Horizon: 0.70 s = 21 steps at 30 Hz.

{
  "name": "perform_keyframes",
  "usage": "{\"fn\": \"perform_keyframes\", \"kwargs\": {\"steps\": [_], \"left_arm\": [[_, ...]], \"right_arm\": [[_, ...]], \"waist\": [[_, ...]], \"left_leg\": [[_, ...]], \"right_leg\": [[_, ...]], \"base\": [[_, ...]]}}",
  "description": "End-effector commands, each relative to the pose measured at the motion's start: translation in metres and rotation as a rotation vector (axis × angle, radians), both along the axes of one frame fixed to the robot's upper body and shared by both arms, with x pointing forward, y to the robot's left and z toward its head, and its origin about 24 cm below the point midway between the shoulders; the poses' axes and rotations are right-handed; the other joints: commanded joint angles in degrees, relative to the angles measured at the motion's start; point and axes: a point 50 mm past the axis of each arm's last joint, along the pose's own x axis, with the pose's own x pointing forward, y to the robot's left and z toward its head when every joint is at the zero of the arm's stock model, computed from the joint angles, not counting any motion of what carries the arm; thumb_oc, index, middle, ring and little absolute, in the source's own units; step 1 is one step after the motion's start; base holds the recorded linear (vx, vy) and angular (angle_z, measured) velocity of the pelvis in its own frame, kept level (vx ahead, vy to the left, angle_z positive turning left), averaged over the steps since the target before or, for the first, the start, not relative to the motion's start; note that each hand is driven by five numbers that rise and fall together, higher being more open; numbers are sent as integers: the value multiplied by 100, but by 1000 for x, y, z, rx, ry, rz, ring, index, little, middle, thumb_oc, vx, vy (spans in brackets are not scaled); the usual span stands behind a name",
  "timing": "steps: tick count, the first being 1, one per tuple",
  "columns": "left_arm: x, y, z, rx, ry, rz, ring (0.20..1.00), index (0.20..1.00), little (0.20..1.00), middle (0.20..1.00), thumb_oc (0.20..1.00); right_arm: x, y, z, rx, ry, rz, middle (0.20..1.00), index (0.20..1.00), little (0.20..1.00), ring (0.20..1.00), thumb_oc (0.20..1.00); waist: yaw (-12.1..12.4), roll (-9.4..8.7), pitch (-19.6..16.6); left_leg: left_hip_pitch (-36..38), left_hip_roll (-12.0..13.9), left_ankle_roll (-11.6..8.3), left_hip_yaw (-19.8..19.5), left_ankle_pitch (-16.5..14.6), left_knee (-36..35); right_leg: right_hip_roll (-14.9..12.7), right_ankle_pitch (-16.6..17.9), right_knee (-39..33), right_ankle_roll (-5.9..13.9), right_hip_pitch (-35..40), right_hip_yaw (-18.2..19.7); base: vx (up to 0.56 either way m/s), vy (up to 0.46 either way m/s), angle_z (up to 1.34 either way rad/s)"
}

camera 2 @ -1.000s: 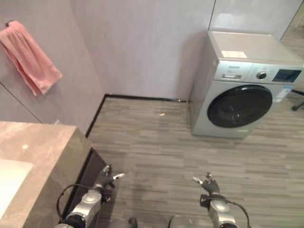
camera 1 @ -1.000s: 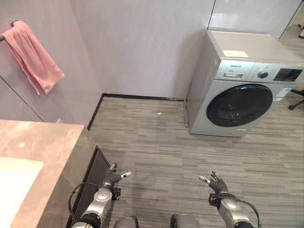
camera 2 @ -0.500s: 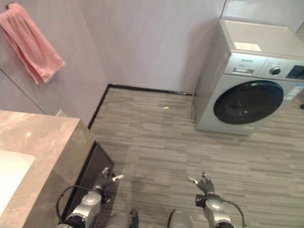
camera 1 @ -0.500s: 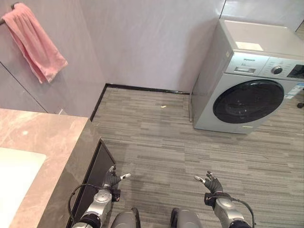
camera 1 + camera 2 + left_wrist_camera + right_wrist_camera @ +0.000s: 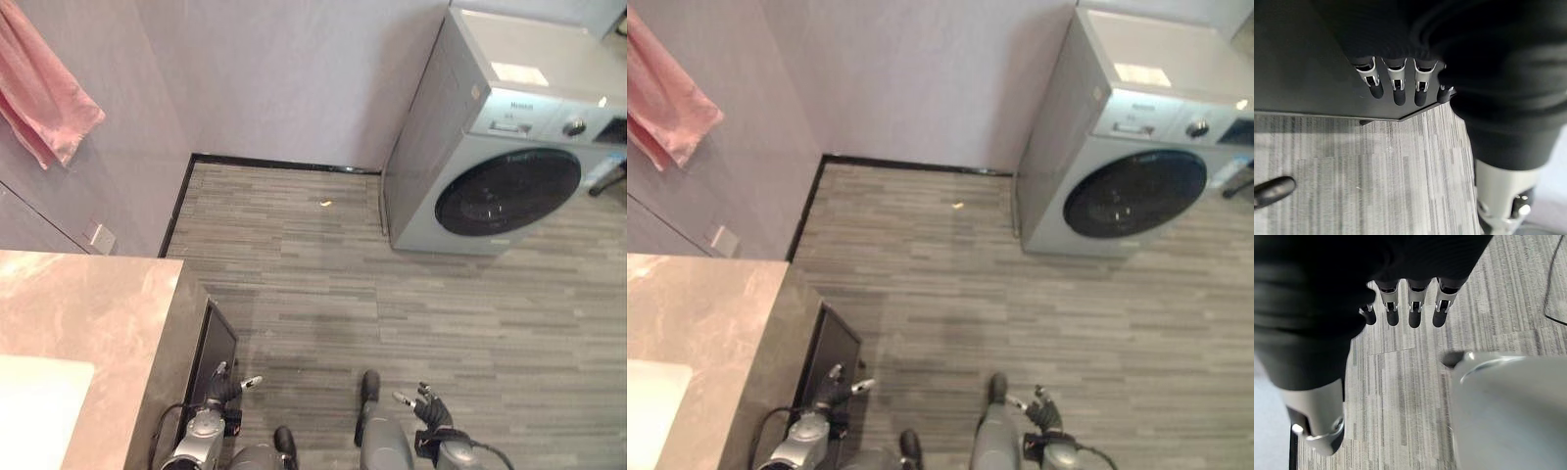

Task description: Put brush and paste in cup on sink, flatten towel.

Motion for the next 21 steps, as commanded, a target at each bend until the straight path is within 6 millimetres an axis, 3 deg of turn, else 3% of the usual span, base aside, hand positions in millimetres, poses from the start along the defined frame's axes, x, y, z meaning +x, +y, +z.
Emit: {"fn": "perform_keyframes", "kwargs": {"steps": [1,3,4,5,8,10,11,13,14,16,18,19,21], "left_arm": [[36,-8,25,-16,-168,-23,1000,1000,1000,1000,1000],[39,-8,27,-12,-177,-31,1000,1000,1000,1000,1000],[41,-7,29,-7,-186,-39,1000,1000,1000,1000,1000],[41,-7,29,-7,-187,-39,1000,1000,1000,1000,1000],[46,-6,34,2,-204,-58,1000,1000,1000,1000,1000],[47,-7,35,1,-210,-66,1000,1000,1000,1000,1000],[49,-6,36,6,-218,-66,1000,1000,1000,1000,1000],[49,-5,37,8,-221,-64,1000,1000,1000,1000,1000],[47,-5,35,8,-218,-59,1000,1000,1000,1000,1000],[51,-11,36,19,-216,-82,1000,1000,1000,1000,1000],[55,-15,37,22,-224,-97,1000,1000,1000,1000,1000],[57,-17,38,20,-225,-100,1000,1000,1000,1000,1000],[56,-16,37,20,-222,-102,1000,1000,1000,1000,1000]], "right_arm": [[35,-25,29,-145,-148,120,1000,1000,1000,1000,1000],[37,-29,32,-162,-160,122,1000,1000,1000,1000,1000],[37,-35,35,-179,-172,129,1000,1000,1000,1000,1000],[37,-35,35,-179,-172,129,1000,1000,1000,1000,1000],[39,-42,43,-210,-203,150,1000,1000,1000,1000,1000],[40,-43,46,-219,-215,154,1000,1000,1000,1000,1000],[41,-45,47,-232,-213,165,1000,1000,1000,1000,1000],[42,-44,48,-235,-218,180,1000,1000,1000,1000,1000],[35,-46,47,-238,-215,168,1000,1000,1000,1000,1000],[31,-48,47,-248,-215,162,1000,1000,1000,1000,1000],[32,-48,50,-263,-222,182,1000,1000,1000,1000,1000],[32,-49,49,-276,-210,194,1000,1000,1000,1000,1000],[36,-48,49,-282,-208,217,1000,1000,1000,1000,1000]], "waist": [[-51,167,57],[-67,174,72],[-43,168,109],[-52,174,106],[104,39,379],[142,-40,489],[205,-21,527],[203,-20,488],[190,69,400],[207,197,362],[170,226,291],[155,276,284],[146,303,214]], "left_leg": [[277,758,-444,-781,102,188],[171,833,-512,-801,233,389],[-133,925,-633,-877,715,1099],[-155,934,-639,-892,704,1127],[-1014,1010,-682,-1030,1425,2756],[-1269,865,-649,-984,1333,2765],[-1461,634,-629,-920,1047,2463],[-1583,564,-595,-816,946,2104],[-1758,866,-616,-114,1042,965],[-1885,1142,-787,483,1714,107],[-1866,1228,-913,537,1835,-273],[-1849,1274,-880,572,1954,-209],[-1760,1197,-823,483,1790,-67]], "right_leg": [[-190,157,135,354,-162,-60],[-130,77,165,286,-106,-139],[18,-37,43,138,84,-186],[24,-35,38,133,83,-199],[130,-131,-271,-156,520,-316],[97,-221,-393,-164,665,-347],[89,-234,-500,-105,779,-326],[57,-229,-576,-44,815,-310],[8,-276,-754,89,983,-461],[-2,-353,-798,141,1129,-574],[-106,-470,-838,255,1323,-606],[-132,-458,-822,274,1390,-640],[-186,-579,-757,339,1476,-571]], "base": [[151,-189,26],[208,-238,20],[164,-189,14],[171,-229,17],[74,-193,-5],[127,-102,-8],[148,-38,10],[208,59,5],[335,145,14],[298,173,55],[310,162,8],[193,114,-37],[257,201,-33]]}}
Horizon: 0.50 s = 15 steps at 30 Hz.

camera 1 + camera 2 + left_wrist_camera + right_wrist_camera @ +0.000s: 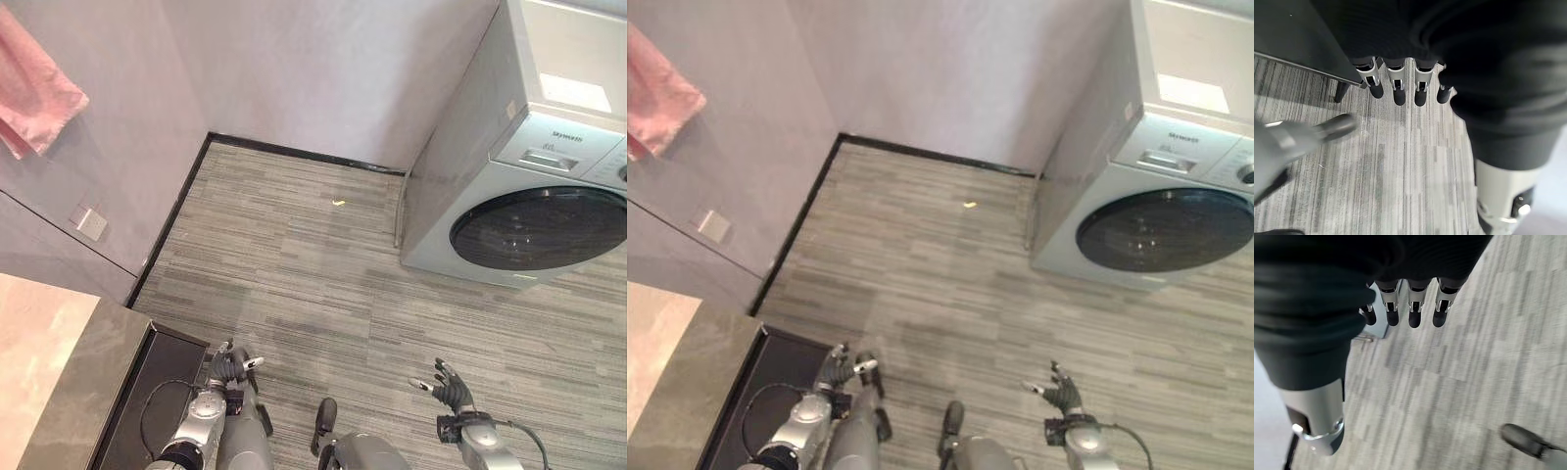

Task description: Put brush and paste in cup on sink, flatten towel.

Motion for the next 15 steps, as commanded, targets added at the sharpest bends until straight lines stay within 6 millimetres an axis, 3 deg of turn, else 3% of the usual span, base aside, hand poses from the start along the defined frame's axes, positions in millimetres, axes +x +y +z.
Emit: {"fn": "perform_keyframes", "kwargs": {"steps": [1,4,9,10,11,12,15], "left_arm": [[22,0,18,36,-109,-34,1000,1000,1000,1000,1000],[24,5,22,51,-124,-43,1000,1000,1000,1000,1000],[24,10,25,55,-135,-51,1000,1000,1000,1000,1000],[24,10,25,55,-135,-51,1000,1000,1000,1000,1000],[24,11,26,46,-138,-54,1000,1000,1000,1000,1000],[23,13,27,45,-143,-52,1000,1000,1000,1000,1000],[20,17,27,49,-138,-53,1000,1000,1000,1000,1000]], "right_arm": [[7,-10,15,-69,-58,73,1000,1000,1000,1000,1000],[8,-8,13,-61,-51,70,1000,1000,1000,1000,1000],[2,-8,7,-35,-22,31,1000,1000,1000,1000,1000],[2,-8,7,-35,-22,31,1000,1000,1000,1000,1000],[1,-7,5,-28,-11,38,1000,1000,1000,1000,1000],[1,-5,5,-23,-10,43,1000,1000,1000,1000,1000],[8,2,7,-5,-27,62,1000,1000,1000,1000,1000]], "waist": [[41,-18,-300],[90,-200,-307],[140,-387,-431],[140,-388,-431],[166,-395,-474],[203,-400,-501],[280,-358,-491]], "left_leg": [[597,-318,170,-134,396,486],[595,-537,386,-4,6,884],[598,-977,671,132,-447,1128],[598,-977,672,132,-447,1127],[659,-1175,790,122,-565,1096],[704,-1270,846,123,-605,1041],[893,-1447,1024,62,-721,857]], "right_leg": [[-1221,-103,583,918,46,324],[-1566,-93,856,1026,170,453],[-2117,850,1080,1275,178,463],[-2117,850,1080,1275,179,463],[-2302,1275,1220,1328,125,480],[-2377,1456,1269,1359,126,471],[-2492,1701,1870,1332,-90,422]], "base": [[424,320,-38],[286,241,-46],[226,223,8],[240,261,16],[244,269,11],[293,334,18],[183,254,19]]}}
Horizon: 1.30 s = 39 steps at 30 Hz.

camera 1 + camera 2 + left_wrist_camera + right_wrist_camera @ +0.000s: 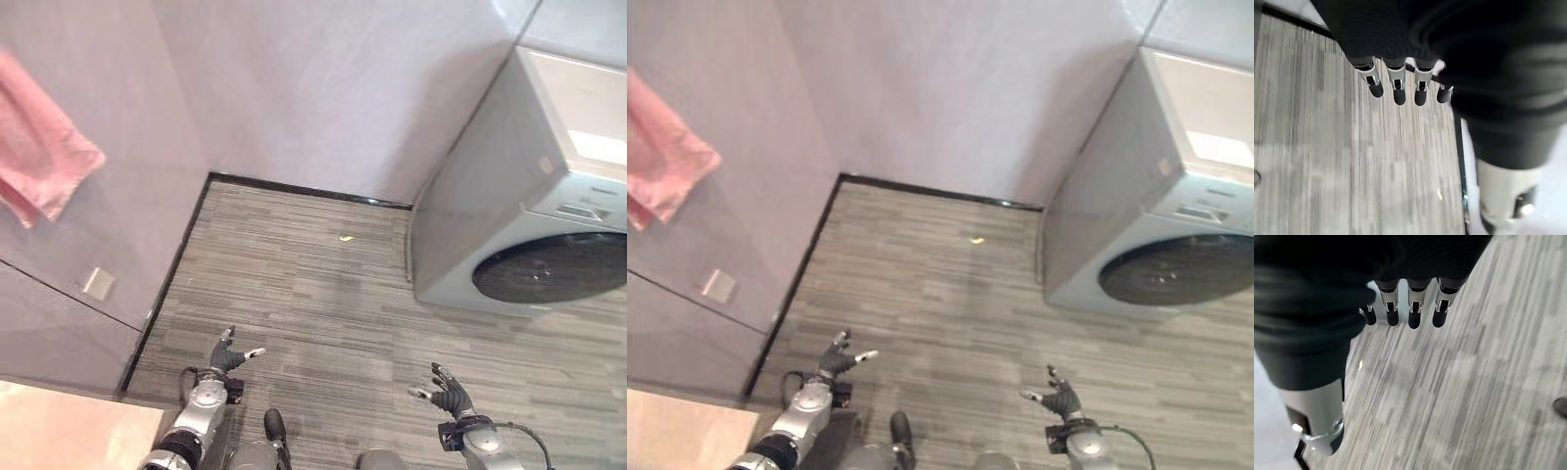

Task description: Put brush and paste in cup on sink, flatten towel.

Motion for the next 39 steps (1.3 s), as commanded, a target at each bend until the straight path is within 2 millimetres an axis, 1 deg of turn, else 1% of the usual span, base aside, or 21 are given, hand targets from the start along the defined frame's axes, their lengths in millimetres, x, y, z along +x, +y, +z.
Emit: {"fn": "perform_keyframes", "kwargs": {"steps": [1,3,4,6,7,9,11,12,14,16,17,21,26,28,29,30,31,32,33,35,39], "left_arm": [[13,44,21,102,-89,23,1000,1000,1000,1000,1000],[13,44,20,105,-85,24,1000,1000,1000,1000,1000],[12,43,18,102,-72,19,1000,1000,1000,1000,1000],[11,44,17,110,-69,21,1000,1000,1000,1000,1000],[11,44,18,110,-70,21,1000,1000,1000,1000,1000],[12,43,17,119,-69,17,1000,1000,1000,1000,1000],[13,43,17,121,-69,18,1000,1000,1000,1000,1000],[14,43,17,125,-69,27,1000,1000,1000,1000,1000],[11,42,14,126,-57,25,1000,1000,1000,1000,1000],[12,38,14,137,-57,-10,1000,1000,1000,1000,1000],[10,38,11,142,-43,-18,1000,1000,1000,1000,1000],[9,52,23,165,-89,-61,1000,1000,1000,1000,1000],[10,55,20,144,-74,6,1000,1000,1000,1000,1000],[15,58,24,120,-97,59,1000,1000,1000,1000,1000],[21,56,27,116,-113,67,1000,1000,1000,1000,1000],[26,51,29,101,-123,68,1000,1000,1000,1000,1000],[28,49,30,99,-128,65,1000,1000,1000,1000,1000],[28,47,30,97,-127,59,1000,1000,1000,1000,1000],[29,47,29,111,-123,58,1000,1000,1000,1000,1000],[23,47,24,97,-103,77,1000,1000,1000,1000,1000],[8,54,18,76,-78,120,1000,1000,1000,1000,1000]], "right_arm": [[21,2,14,9,-91,22,1000,1000,1000,1000,1000],[25,5,16,12,-102,34,1000,1000,1000,1000,1000],[29,12,20,21,-129,75,1000,1000,1000,1000,1000],[31,15,24,21,-151,96,1000,1000,1000,1000,1000],[31,15,24,21,-152,97,1000,1000,1000,1000,1000],[32,17,27,32,-175,98,1000,1000,1000,1000,1000],[32,18,28,34,-177,101,1000,1000,1000,1000,1000],[30,20,27,31,-178,108,1000,1000,1000,1000,1000],[29,20,28,24,-179,118,1000,1000,1000,1000,1000],[25,20,25,27,-162,128,1000,1000,1000,1000,1000],[24,19,23,12,-147,141,1000,1000,1000,1000,1000],[23,-22,40,-217,-139,233,1000,1000,1000,1000,1000],[26,-10,39,-140,-141,268,1000,1000,1000,1000,1000],[25,-7,38,-125,-141,277,1000,1000,1000,1000,1000],[23,-12,38,-125,-142,244,1000,1000,1000,1000,1000],[14,-16,31,-110,-111,189,1000,1000,1000,1000,1000],[11,-16,30,-105,-105,176,1000,1000,1000,1000,1000],[9,-16,30,-103,-105,171,1000,1000,1000,1000,1000],[4,-18,29,-101,-100,165,1000,1000,1000,1000,1000],[3,-19,26,-103,-85,162,1000,1000,1000,1000,1000],[15,-10,24,-92,-96,151,1000,1000,1000,1000,1000]], "waist": [[176,-112,95],[139,-63,123],[-14,93,183],[-38,112,258],[-49,120,271],[-232,108,403],[-276,94,419],[-379,50,418],[-483,35,411],[-552,2,298],[-528,3,249],[-469,127,139],[-387,144,162],[-223,25,466],[-249,-72,610],[-288,-45,593],[-273,5,585],[-241,24,556],[-299,91,471],[-291,160,381],[-72,131,198]], "left_leg": [[-385,311,-264,-25,-12,343],[-322,309,-230,-86,-43,301],[43,318,-189,-223,-73,16],[310,315,-256,-275,-210,-105],[280,343,-244,-235,-136,-104],[539,339,-344,-477,-228,-141],[640,340,-398,-524,-245,-194],[824,352,-500,-637,-295,-280],[1064,385,-584,-810,-370,-341],[1197,446,-661,-1172,-520,-189],[1223,517,-709,-1241,-509,-102],[994,961,-997,-1559,-145,47],[990,1209,-1112,-1617,88,-35],[142,1079,-1200,-1881,631,1367],[-417,1113,-1208,-1541,662,1775],[-699,1408,-1178,-658,570,979],[-912,1519,-1272,-368,675,626],[-961,1565,-1244,-240,877,401],[-1023,1866,-1475,262,1337,-187],[-929,1963,-1544,441,1565,-359],[-855,1792,-1326,359,1355,-94]], "right_leg": [[-418,2713,-720,433,242,132],[-184,2616,-532,375,85,324],[389,1928,-388,180,-510,495],[294,1716,-601,211,-730,197],[310,1773,-642,146,-730,129],[613,1743,-1368,210,-1072,561],[630,1852,-1721,250,-1164,642],[579,2196,-2199,396,-1465,840],[594,2393,-2380,503,-1502,936],[769,2241,-2292,422,-1257,1308],[805,2231,-2253,384,-1189,1214],[950,1955,-2208,178,-911,510],[1119,1635,-1944,-1,-1007,349],[1191,1505,-2098,-227,-761,360],[1056,1427,-2200,-241,-567,108],[937,1339,-2391,-124,-291,-179],[926,1259,-2464,-52,-130,-224],[901,1315,-2487,-57,-138,-292],[836,1177,-2543,57,124,-433],[783,1134,-2551,125,341,-529],[593,1150,-2571,159,619,-435]], "base": [[100,145,1],[206,150,23],[357,199,39],[270,86,30],[169,-38,7],[288,-115,20],[293,-107,54],[364,-133,62],[405,-156,68],[426,-247,144],[447,-352,146],[244,-307,120],[94,-152,16],[25,-239,30],[96,-96,76],[217,3,103],[227,95,124],[367,164,172],[365,223,126],[380,261,12],[224,186,-50]]}}
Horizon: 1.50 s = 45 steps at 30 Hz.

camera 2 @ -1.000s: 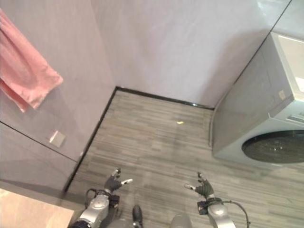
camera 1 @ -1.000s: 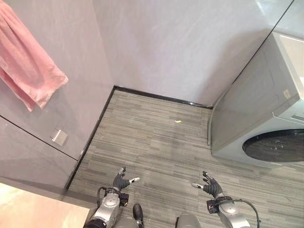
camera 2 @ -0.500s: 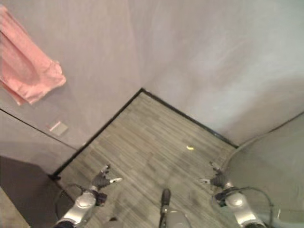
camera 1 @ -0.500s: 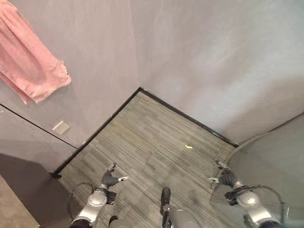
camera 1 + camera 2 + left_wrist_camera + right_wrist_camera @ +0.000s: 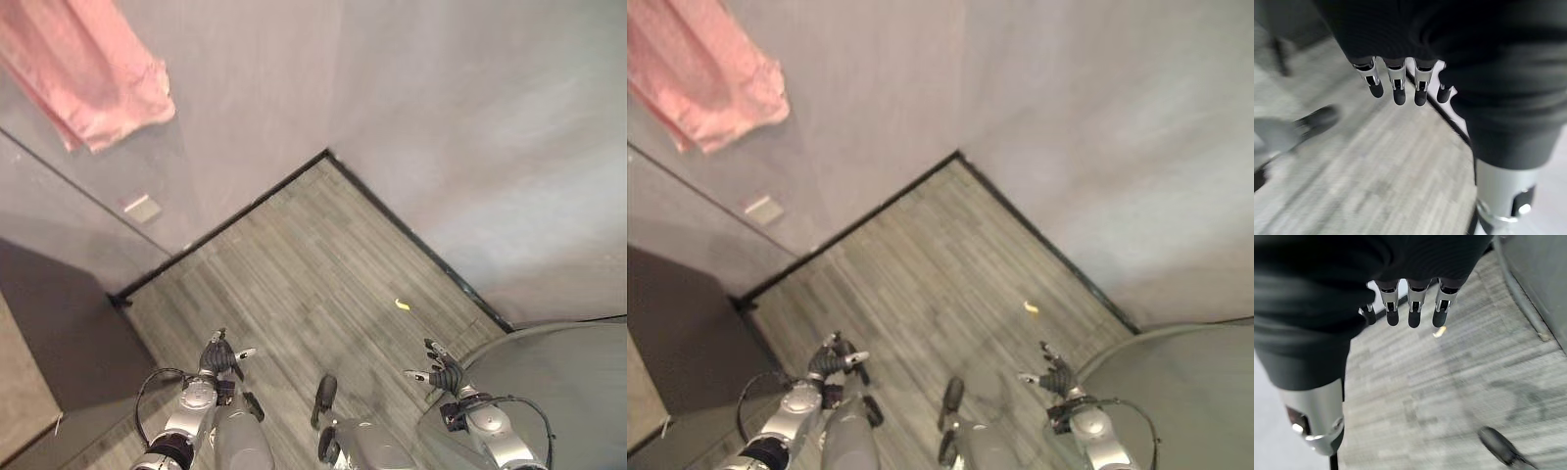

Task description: Put brush and paste in cup on sink, flatten towel.

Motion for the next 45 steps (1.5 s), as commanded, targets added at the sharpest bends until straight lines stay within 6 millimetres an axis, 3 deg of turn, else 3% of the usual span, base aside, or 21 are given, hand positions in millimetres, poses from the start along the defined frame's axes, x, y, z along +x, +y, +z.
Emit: {"fn": "perform_keyframes", "kwargs": {"steps": [1,2,5,10,11,12,16,20,21,22,23,25,27,28,29,31,33,36,40,45], "left_arm": [[6,9,10,-6,-67,43,1000,1000,1000,1000,1000],[3,10,11,-16,-80,48,1000,1000,1000,1000,1000],[1,12,15,-19,-108,44,1000,1000,1000,1000,1000],[3,8,21,-19,-137,8,1000,1000,1000,1000,1000],[3,8,21,-14,-138,2,1000,1000,1000,1000,1000],[3,8,21,-9,-137,0,1000,1000,1000,1000,1000],[2,7,20,10,-133,-27,1000,1000,1000,1000,1000],[0,7,20,20,-128,-41,1000,1000,1000,1000,1000],[-2,7,19,29,-121,-55,1000,1000,1000,1000,1000],[-2,7,19,29,-121,-55,1000,1000,1000,1000,1000],[-3,6,20,37,-125,-70,1000,1000,1000,1000,1000],[-3,5,20,33,-131,-75,1000,1000,1000,1000,1000],[-4,4,20,25,-133,-72,1000,1000,1000,1000,1000],[-5,1,18,25,-125,-77,1000,1000,1000,1000,1000],[-6,0,17,21,-123,-75,1000,1000,1000,1000,1000],[-7,-1,16,20,-117,-85,1000,1000,1000,1000,1000],[-10,-2,13,22,-105,-97,1000,1000,1000,1000,1000],[-15,-4,10,24,-88,-117,1000,1000,1000,1000,1000],[-23,-5,4,28,-54,-113,1000,1000,1000,1000,1000],[-26,-3,0,21,-37,-94,1000,1000,1000,1000,1000]], "right_arm": [[-16,-4,-1,15,1,-29,1000,1000,1000,1000,1000],[-10,-2,2,40,-24,-54,1000,1000,1000,1000,1000],[-1,7,7,72,-63,-55,1000,1000,1000,1000,1000],[9,19,11,85,-93,-13,1000,1000,1000,1000,1000],[12,25,12,82,-98,14,1000,1000,1000,1000,1000],[13,27,12,78,-99,26,1000,1000,1000,1000,1000],[16,38,13,74,-101,83,1000,1000,1000,1000,1000],[16,41,11,72,-89,99,1000,1000,1000,1000,1000],[17,43,10,81,-86,106,1000,1000,1000,1000,1000],[17,43,10,81,-86,106,1000,1000,1000,1000,1000],[16,43,10,84,-84,108,1000,1000,1000,1000,1000],[14,44,8,100,-82,104,1000,1000,1000,1000,1000],[11,46,6,101,-72,113,1000,1000,1000,1000,1000],[9,46,4,100,-66,114,1000,1000,1000,1000,1000],[7,45,3,103,-63,110,1000,1000,1000,1000,1000],[4,42,2,104,-62,91,1000,1000,1000,1000,1000],[2,38,1,95,-60,75,1000,1000,1000,1000,1000],[-1,35,-2,81,-41,68,1000,1000,1000,1000,1000],[-1,35,-4,67,-25,80,1000,1000,1000,1000,1000],[2,36,-2,54,-26,111,1000,1000,1000,1000,1000]], "waist": [[19,-106,-427],[98,-217,-439],[201,-351,-456],[330,-437,-521],[371,-449,-548],[395,-453,-561],[468,-502,-627],[508,-483,-645],[474,-423,-631],[481,-426,-630],[370,-371,-615],[235,-181,-568],[210,-32,-434],[91,16,-255],[-7,-2,-146],[-111,-26,-47],[-244,-20,17],[-316,-52,-2],[-240,-92,-220],[-174,-73,-352]], "left_leg": [[107,-264,229,-135,148,263],[-26,-427,358,-96,-119,654],[-193,-636,519,-102,-451,1002],[-340,-985,739,-220,-785,1160],[-331,-1139,818,-282,-867,1144],[-278,-1208,784,-403,-1011,1140],[-196,-1527,1002,-501,-1027,948],[10,-1722,1112,-636,-1046,684],[163,-1810,1224,-785,-1091,565],[166,-1811,1225,-777,-1090,561],[283,-1865,1288,-921,-1112,491],[502,-1835,1319,-1148,-1118,334],[680,-1817,1314,-1327,-1130,282],[951,-1874,1292,-1574,-1142,181],[1118,-1961,1269,-1750,-1158,123],[1281,-2050,1234,-1997,-1173,77],[1493,-2126,1180,-2336,-1260,46],[1681,-2228,1183,-2646,-1414,128],[1826,-2247,1170,-2675,-1591,175],[1891,-2126,1091,-2741,-1666,259]], "right_leg": [[-1534,115,370,970,461,-61],[-1796,219,406,1047,599,-62],[-2127,612,509,1186,549,-80],[-2471,1238,647,1336,471,-104],[-2584,1524,755,1361,427,-94],[-2610,1599,805,1403,467,-88],[-2809,2171,959,1432,443,-178],[-2895,2439,1249,1432,383,-129],[-2778,2307,1684,1375,233,179],[-2781,2303,1693,1375,224,189],[-2392,2084,1925,1269,18,716],[-1670,1074,2267,961,-544,1288],[-1419,462,2416,813,-973,1158],[-1103,324,2194,774,-1392,1222],[-909,458,1840,818,-1575,1379],[-823,695,1397,881,-1645,1463],[-891,1027,844,1016,-1985,1454],[-948,1215,762,1086,-1866,1491],[-982,1290,714,1024,-1551,1360],[-923,1109,799,924,-1387,1174]], "base": [[354,330,-49],[221,237,-18],[182,246,-10],[101,174,26],[185,210,36],[135,218,33],[80,138,46],[88,138,24],[67,119,22],[110,180,31],[93,130,44],[147,199,50],[178,94,49],[249,-35,35],[257,-78,97],[246,-87,115],[283,-110,92],[189,-69,118],[174,-79,48],[152,-121,5]]}}
